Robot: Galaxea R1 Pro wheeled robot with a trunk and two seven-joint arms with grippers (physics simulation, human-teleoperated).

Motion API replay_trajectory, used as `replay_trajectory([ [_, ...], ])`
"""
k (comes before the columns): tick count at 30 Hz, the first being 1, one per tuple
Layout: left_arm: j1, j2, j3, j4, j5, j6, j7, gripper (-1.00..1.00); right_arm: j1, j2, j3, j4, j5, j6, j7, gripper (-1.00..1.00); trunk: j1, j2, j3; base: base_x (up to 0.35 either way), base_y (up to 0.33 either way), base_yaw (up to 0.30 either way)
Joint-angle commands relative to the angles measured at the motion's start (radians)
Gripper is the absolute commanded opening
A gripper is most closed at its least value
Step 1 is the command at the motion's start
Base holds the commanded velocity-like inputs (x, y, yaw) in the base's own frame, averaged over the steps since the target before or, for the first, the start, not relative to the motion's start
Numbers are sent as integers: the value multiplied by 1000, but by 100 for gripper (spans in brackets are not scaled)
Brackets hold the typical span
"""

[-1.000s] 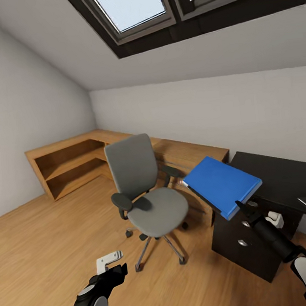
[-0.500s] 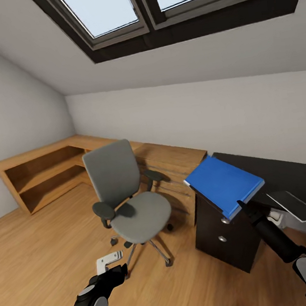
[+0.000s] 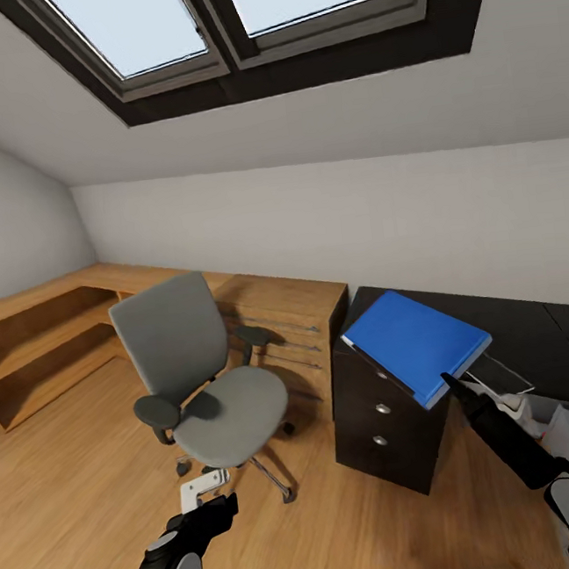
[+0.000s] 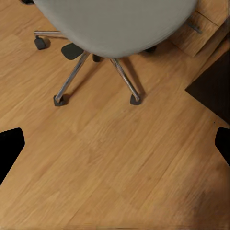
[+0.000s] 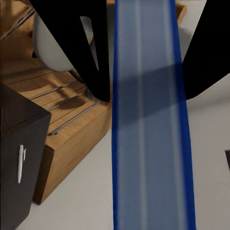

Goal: In the bedroom, organize the workspace by keeping the computer under the desk, ensuring the monitor is on the desk, placing the keyboard on the desk next to the monitor, placing the mouse on the desk next to the keyboard, moving the folder from the swivel chair onto the desk next to the mouse, stacking the notebook on top of the folder with the pen on top of the notebook, and positioning the swivel chair next to the desk.

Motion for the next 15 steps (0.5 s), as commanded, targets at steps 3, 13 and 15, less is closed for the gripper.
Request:
replay_trajectory([
  [3, -1, 0, -4, 22, 11, 1, 9, 100, -1, 0, -3, 0, -8, 8, 1, -100, -12, 21, 8, 0, 0, -267],
  [13, -1, -20, 4, 555, 1, -187, 0, 100, -1, 0, -35, 9, -10, 11, -2, -100, -50, 91, 40, 0, 0, -267],
  [15, 0, -19, 3, 854, -4, -443, -69, 100, -1, 1, -39, 11, -9, 10, -4, -100, -58, 105, 46, 0, 0, -268],
])
